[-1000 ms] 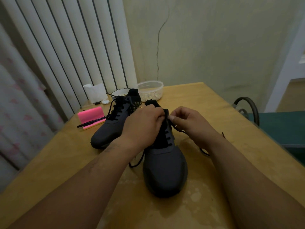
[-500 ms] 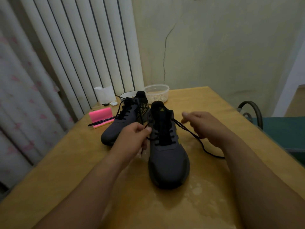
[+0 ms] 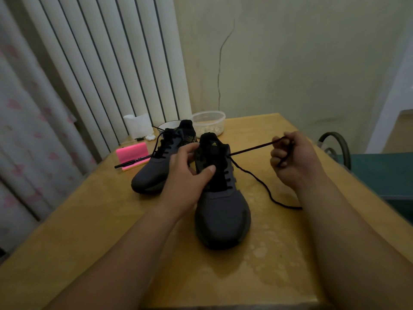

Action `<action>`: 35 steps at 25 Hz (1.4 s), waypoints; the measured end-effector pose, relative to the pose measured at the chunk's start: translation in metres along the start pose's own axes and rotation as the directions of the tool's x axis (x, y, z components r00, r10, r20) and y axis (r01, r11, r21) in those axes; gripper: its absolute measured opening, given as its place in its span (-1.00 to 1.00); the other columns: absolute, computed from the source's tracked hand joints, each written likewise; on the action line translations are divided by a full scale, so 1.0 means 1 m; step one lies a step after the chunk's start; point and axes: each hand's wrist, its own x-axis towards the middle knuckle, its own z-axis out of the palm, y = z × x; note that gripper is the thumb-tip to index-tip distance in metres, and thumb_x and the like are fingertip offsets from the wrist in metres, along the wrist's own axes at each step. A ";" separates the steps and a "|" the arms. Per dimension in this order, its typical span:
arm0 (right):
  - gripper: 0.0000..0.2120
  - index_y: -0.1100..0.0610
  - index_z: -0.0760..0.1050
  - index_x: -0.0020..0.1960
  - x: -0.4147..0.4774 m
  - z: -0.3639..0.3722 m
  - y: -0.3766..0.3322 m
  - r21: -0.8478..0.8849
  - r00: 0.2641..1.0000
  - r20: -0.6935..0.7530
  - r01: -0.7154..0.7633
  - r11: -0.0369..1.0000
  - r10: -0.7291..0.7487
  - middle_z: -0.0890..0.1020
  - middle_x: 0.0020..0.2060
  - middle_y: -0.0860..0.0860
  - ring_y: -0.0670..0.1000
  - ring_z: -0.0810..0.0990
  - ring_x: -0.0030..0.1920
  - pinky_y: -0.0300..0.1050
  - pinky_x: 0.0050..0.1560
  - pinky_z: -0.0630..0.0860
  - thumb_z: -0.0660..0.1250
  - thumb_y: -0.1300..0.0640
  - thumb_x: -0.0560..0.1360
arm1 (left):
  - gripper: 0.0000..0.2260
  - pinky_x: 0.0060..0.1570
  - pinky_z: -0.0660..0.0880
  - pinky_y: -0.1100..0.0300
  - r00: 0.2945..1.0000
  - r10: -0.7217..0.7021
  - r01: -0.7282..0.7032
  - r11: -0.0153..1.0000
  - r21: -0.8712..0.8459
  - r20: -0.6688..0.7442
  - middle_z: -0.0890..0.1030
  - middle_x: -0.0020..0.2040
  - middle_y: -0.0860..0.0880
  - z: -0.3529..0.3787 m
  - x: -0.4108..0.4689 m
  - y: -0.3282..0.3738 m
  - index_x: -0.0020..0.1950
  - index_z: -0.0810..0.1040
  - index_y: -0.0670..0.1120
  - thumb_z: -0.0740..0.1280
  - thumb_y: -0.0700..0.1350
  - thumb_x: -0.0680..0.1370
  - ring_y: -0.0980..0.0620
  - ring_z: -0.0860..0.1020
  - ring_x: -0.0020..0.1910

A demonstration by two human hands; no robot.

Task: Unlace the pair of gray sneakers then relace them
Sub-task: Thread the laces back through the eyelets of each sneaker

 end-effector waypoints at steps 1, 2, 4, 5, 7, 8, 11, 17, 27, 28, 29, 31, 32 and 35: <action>-0.70 0.01 0.37 -0.32 0.001 -0.001 -0.003 0.072 1.000 0.003 0.002 0.997 -0.002 0.58 -0.28 -0.10 -0.14 0.26 -0.47 -0.29 -0.48 0.09 0.22 0.09 0.60 | -0.45 0.13 0.50 0.30 1.000 0.028 -0.028 0.998 0.064 -0.004 0.36 0.33 0.10 0.002 -0.001 -0.002 0.52 0.35 0.21 0.48 0.00 0.59 0.14 0.51 0.13; -0.69 0.00 0.38 -0.32 0.002 -0.003 -0.005 0.139 1.000 0.000 0.014 0.990 -0.014 0.58 -0.28 -0.11 -0.15 0.26 -0.48 -0.29 -0.49 0.09 0.22 0.09 0.60 | -0.44 0.11 0.46 0.34 0.999 0.050 -0.049 0.993 0.104 -0.010 0.35 0.32 0.11 0.004 -0.001 -0.003 0.54 0.34 0.21 0.47 -0.01 0.59 0.15 0.50 0.09; -0.70 0.00 0.39 -0.31 0.003 -0.008 -0.009 0.232 0.999 -0.018 0.046 0.972 -0.043 0.61 -0.25 -0.11 -0.15 0.26 -0.49 -0.30 -0.49 0.10 0.22 0.08 0.61 | -0.44 0.10 0.46 0.33 0.997 0.074 -0.071 0.990 0.125 -0.023 0.37 0.31 0.11 0.005 0.002 -0.005 0.54 0.34 0.20 0.47 -0.02 0.60 0.17 0.49 0.04; -0.70 0.00 0.40 -0.30 0.003 -0.009 -0.010 0.255 0.998 -0.024 0.058 0.965 -0.054 0.63 -0.23 -0.11 -0.15 0.27 -0.49 -0.30 -0.48 0.10 0.23 0.08 0.61 | -0.45 0.12 0.49 0.27 0.997 0.077 -0.074 0.990 0.119 -0.023 0.39 0.32 0.11 0.005 0.003 -0.008 0.54 0.35 0.20 0.46 -0.02 0.60 0.17 0.50 0.05; -0.71 0.00 0.41 -0.28 0.003 -0.009 -0.010 0.236 0.997 -0.021 0.080 0.968 -0.078 0.63 -0.21 -0.10 -0.15 0.27 -0.48 -0.30 -0.46 0.11 0.24 0.07 0.62 | -0.47 0.16 0.54 0.15 0.997 0.071 -0.067 0.992 0.110 -0.028 0.42 0.32 0.11 0.004 0.004 -0.013 0.52 0.35 0.21 0.46 -0.01 0.60 0.15 0.51 0.08; -0.72 0.00 0.41 -0.26 0.002 -0.007 -0.009 0.176 0.995 -0.015 0.100 0.979 -0.098 0.64 -0.21 -0.09 -0.15 0.28 -0.47 -0.30 -0.46 0.12 0.25 0.06 0.63 | -0.48 0.15 0.56 0.12 0.997 0.064 -0.059 0.992 0.109 -0.036 0.43 0.31 0.10 0.004 0.004 -0.015 0.51 0.35 0.21 0.45 0.00 0.61 0.13 0.52 0.08; -0.74 0.07 0.45 -0.20 0.002 0.000 -0.001 -0.262 0.984 -0.048 0.154 0.953 -0.172 0.72 -0.16 0.01 -0.09 0.42 -0.43 -0.23 -0.43 0.28 0.31 0.02 0.64 | -0.52 0.04 0.53 0.16 0.996 0.062 -0.055 0.993 0.109 -0.058 0.46 0.31 0.06 0.005 0.004 -0.020 0.52 0.35 0.18 0.40 0.04 0.63 0.11 0.54 -0.01; -0.53 0.15 0.48 0.32 0.003 0.000 0.025 -0.999 0.903 0.010 -0.012 -0.048 -0.430 0.52 0.27 0.13 0.20 0.50 0.28 0.13 0.21 0.49 0.41 -0.10 0.54 | -0.52 -0.05 0.43 0.30 0.996 0.052 -0.043 0.992 0.122 -0.078 0.47 0.30 0.06 0.007 0.005 -0.025 0.52 0.37 0.12 0.41 0.06 0.62 0.17 0.52 -0.05; -0.89 0.13 0.60 -0.12 -0.028 0.032 0.025 -0.839 0.855 0.518 0.515 0.177 -0.034 0.63 -0.21 0.04 -0.02 0.58 -0.17 -0.09 -0.08 0.48 0.44 0.14 0.57 | -0.52 0.20 0.50 0.19 0.988 0.105 -0.088 0.987 0.135 -0.117 0.42 0.31 0.09 0.008 0.001 -0.022 0.46 0.38 0.15 0.46 0.04 0.59 0.04 0.52 0.21; -0.87 0.17 0.61 -0.09 -0.030 0.032 0.020 -0.815 0.864 0.501 0.487 0.315 -0.040 0.63 -0.26 0.07 0.00 0.60 -0.20 -0.11 -0.09 0.51 0.42 0.14 0.59 | -0.51 0.23 0.48 0.20 0.975 0.167 -0.136 0.971 0.196 -0.150 0.39 0.31 0.09 0.007 -0.002 -0.018 0.47 0.38 0.13 0.46 0.04 0.59 0.06 0.50 0.24; -0.85 0.21 0.62 -0.06 -0.033 0.032 0.014 -0.781 0.869 0.494 0.460 0.423 -0.033 0.60 -0.31 0.09 0.03 0.58 -0.25 -0.12 -0.12 0.52 0.40 0.13 0.61 | -0.50 0.27 0.45 0.18 0.950 0.266 -0.214 0.937 0.276 -0.166 0.36 0.31 0.09 0.008 -0.005 -0.012 0.47 0.39 0.11 0.47 0.04 0.58 0.06 0.47 0.28; -0.77 0.28 0.60 -0.03 -0.039 0.036 0.008 -0.718 0.857 0.515 0.418 0.557 0.020 0.48 -0.39 0.11 0.07 0.47 -0.35 -0.15 -0.27 0.49 0.36 0.09 0.63 | -0.49 0.32 0.39 0.11 0.894 0.442 -0.372 0.825 0.425 -0.076 0.36 0.34 0.08 0.012 -0.005 0.006 0.48 0.41 0.08 0.46 0.04 0.56 0.05 0.41 0.34; -0.74 0.28 0.57 -0.06 -0.041 0.038 0.008 -0.689 0.841 0.539 0.404 0.602 0.052 0.42 -0.42 0.11 0.06 0.40 -0.39 -0.16 -0.34 0.43 0.35 0.07 0.63 | -0.51 0.32 0.36 0.07 0.882 0.472 -0.414 0.769 0.488 0.005 0.38 0.36 0.08 0.016 -0.004 0.016 0.47 0.44 0.08 0.44 0.05 0.56 0.03 0.38 0.35; -0.72 0.14 0.48 -0.22 -0.041 0.039 0.008 -0.648 0.804 0.579 0.352 0.675 0.137 0.28 -0.42 0.08 0.00 0.21 -0.44 -0.14 -0.42 0.20 0.38 -0.01 0.57 | -0.78 0.23 0.39 -0.04 0.876 0.464 -0.445 0.674 0.589 0.131 0.47 0.25 0.09 0.025 0.001 0.035 0.19 0.61 0.06 0.40 0.06 0.57 -0.01 0.36 0.26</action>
